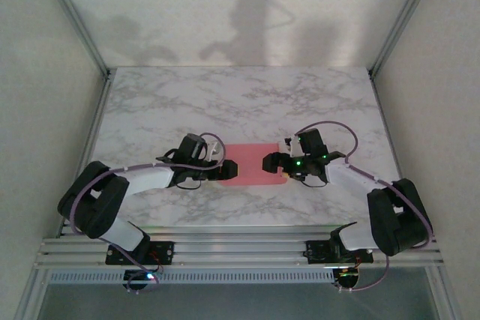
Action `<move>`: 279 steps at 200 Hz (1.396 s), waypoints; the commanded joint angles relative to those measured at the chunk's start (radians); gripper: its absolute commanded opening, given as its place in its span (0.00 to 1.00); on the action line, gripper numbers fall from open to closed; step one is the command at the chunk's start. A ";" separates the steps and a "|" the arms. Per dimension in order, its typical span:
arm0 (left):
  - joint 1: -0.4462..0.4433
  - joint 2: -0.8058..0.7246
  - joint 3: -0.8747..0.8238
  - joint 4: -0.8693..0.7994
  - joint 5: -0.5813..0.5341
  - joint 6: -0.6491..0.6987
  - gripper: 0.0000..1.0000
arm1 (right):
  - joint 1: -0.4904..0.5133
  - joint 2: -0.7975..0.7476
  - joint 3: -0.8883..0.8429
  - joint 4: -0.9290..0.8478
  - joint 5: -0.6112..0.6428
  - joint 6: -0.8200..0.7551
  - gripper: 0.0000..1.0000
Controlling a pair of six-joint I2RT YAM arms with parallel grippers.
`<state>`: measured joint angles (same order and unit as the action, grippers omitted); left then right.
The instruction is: Fold the paper box
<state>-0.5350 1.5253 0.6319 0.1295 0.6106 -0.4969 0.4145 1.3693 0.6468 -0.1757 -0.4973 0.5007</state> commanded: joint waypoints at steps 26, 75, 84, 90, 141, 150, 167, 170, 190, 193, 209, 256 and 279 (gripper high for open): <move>-0.008 0.027 0.035 0.018 0.019 0.017 0.99 | -0.007 0.025 0.012 0.038 0.023 -0.009 0.99; -0.008 0.043 0.067 0.022 0.006 0.023 0.99 | -0.008 0.052 0.025 0.044 0.062 -0.001 0.99; -0.008 0.046 0.073 0.021 0.009 0.022 0.99 | -0.008 0.054 0.026 0.050 0.059 0.001 0.99; -0.008 0.049 0.077 0.019 0.008 0.024 0.99 | -0.008 0.057 0.025 0.053 0.058 0.001 0.99; -0.008 0.055 0.088 0.015 0.025 0.027 0.99 | -0.008 0.059 0.020 0.069 0.040 0.000 0.99; -0.008 0.057 0.089 0.014 0.032 0.027 0.99 | -0.008 0.059 0.020 0.070 0.037 0.000 0.99; -0.008 0.061 0.091 0.009 0.036 0.027 0.99 | -0.008 0.060 0.020 0.080 0.031 0.001 0.99; -0.008 0.062 0.089 0.009 0.037 0.027 0.99 | -0.007 0.060 0.020 0.081 0.029 0.000 0.99; -0.008 0.060 0.092 0.010 0.043 0.027 0.99 | -0.008 0.060 0.019 0.087 0.018 -0.001 0.99; -0.008 0.059 0.093 0.010 0.044 0.027 0.99 | -0.007 0.060 0.020 0.089 0.016 0.000 0.99; -0.007 0.053 0.096 0.010 0.050 0.026 0.99 | -0.008 0.056 0.017 0.094 0.005 -0.005 0.99; -0.004 0.052 0.106 0.004 0.057 0.026 0.99 | -0.007 0.051 0.019 0.096 -0.003 -0.018 0.99; -0.004 0.050 0.106 0.009 0.061 0.021 0.99 | -0.007 0.046 0.018 0.102 -0.009 -0.018 0.99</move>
<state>-0.5350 1.5784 0.7105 0.1326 0.6403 -0.4896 0.4118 1.4197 0.6487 -0.0925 -0.4728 0.5003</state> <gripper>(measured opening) 0.992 0.990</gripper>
